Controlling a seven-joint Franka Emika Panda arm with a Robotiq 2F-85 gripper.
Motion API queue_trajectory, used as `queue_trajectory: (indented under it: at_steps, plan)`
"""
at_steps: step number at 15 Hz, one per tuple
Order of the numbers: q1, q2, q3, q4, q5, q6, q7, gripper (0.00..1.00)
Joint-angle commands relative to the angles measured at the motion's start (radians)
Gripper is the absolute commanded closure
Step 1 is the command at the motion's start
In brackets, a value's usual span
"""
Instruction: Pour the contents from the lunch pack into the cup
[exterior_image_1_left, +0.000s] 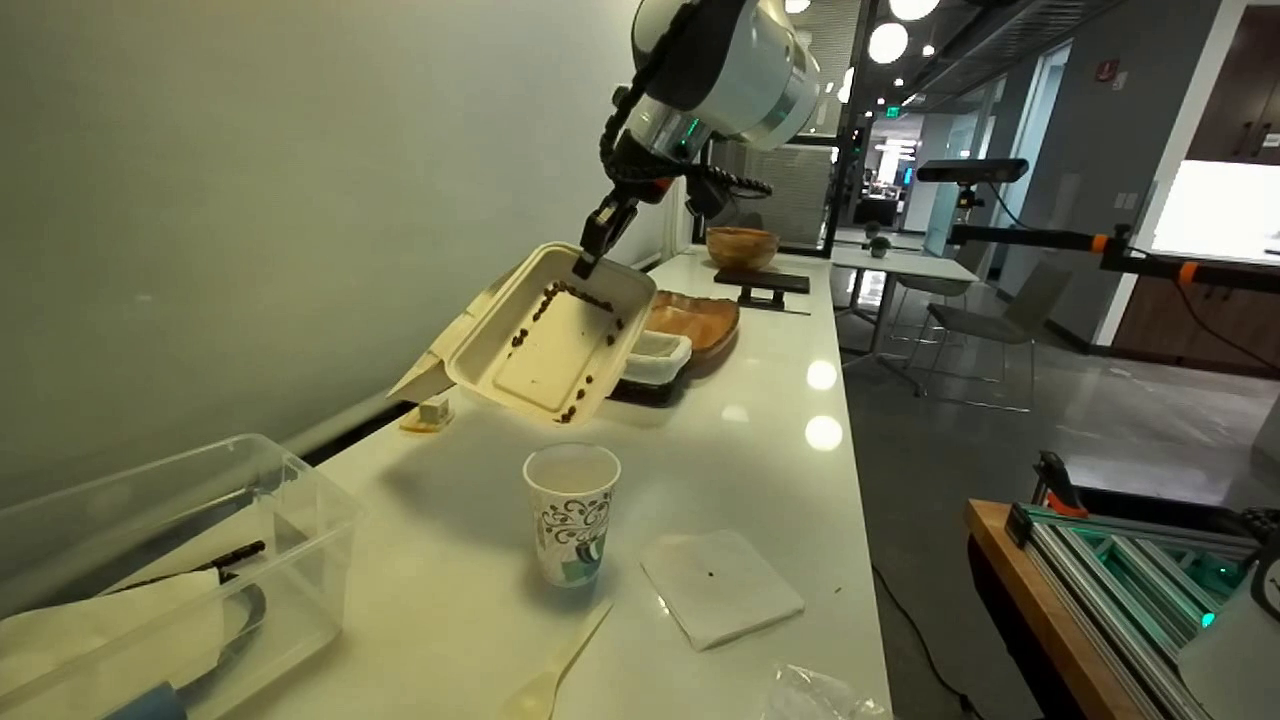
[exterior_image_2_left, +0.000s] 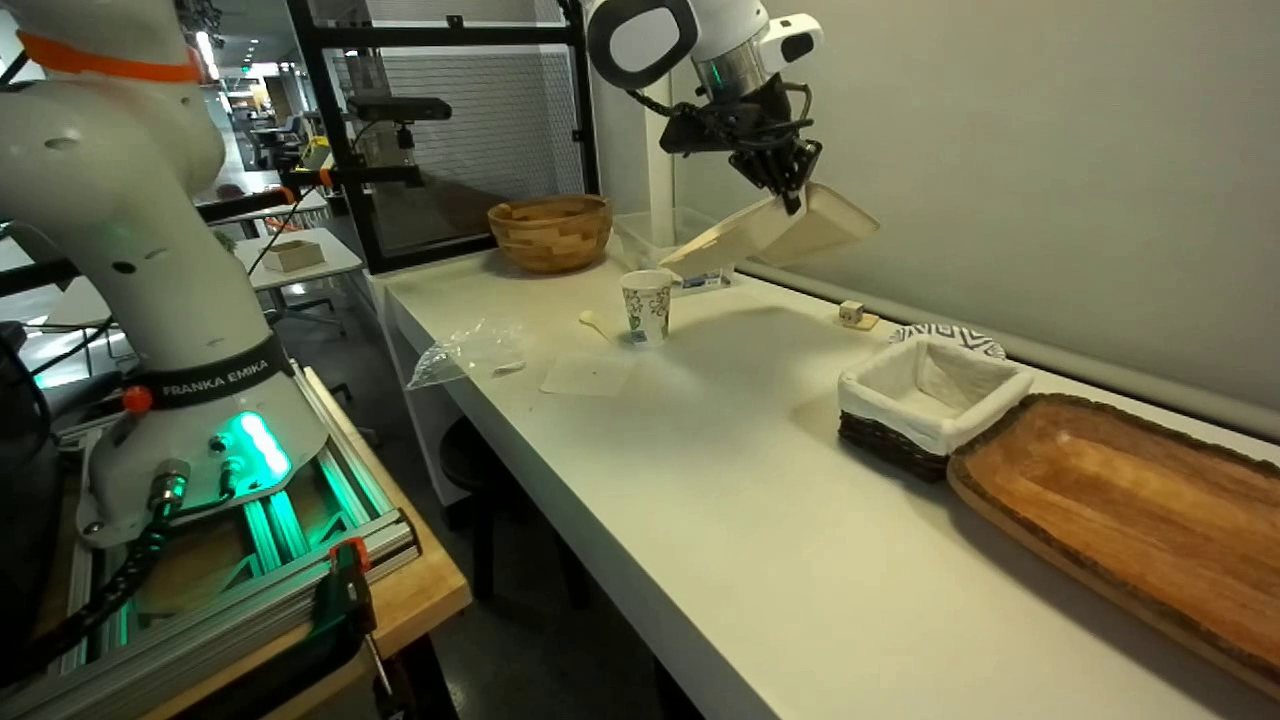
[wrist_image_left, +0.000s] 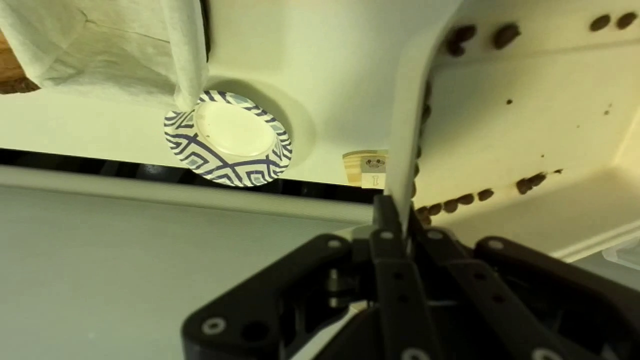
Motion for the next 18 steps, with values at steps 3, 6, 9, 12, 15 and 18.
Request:
queue_trajectory:
  at_steps: [3,6,9,12,15,18]
  plan:
    - [0.075,-0.081,-0.064,-0.125,-0.188,0.106,0.145,0.99]
    - [0.098,-0.113,-0.085,-0.161,-0.266,0.144,0.199,0.99]
    - [0.113,-0.145,-0.099,-0.19,-0.333,0.166,0.249,0.99]
    - [0.124,-0.177,-0.107,-0.216,-0.406,0.187,0.302,0.99]
    - [0.146,-0.2,-0.13,-0.236,-0.496,0.222,0.362,0.99]
    - [0.129,-0.214,-0.125,-0.249,-0.62,0.267,0.452,0.99]
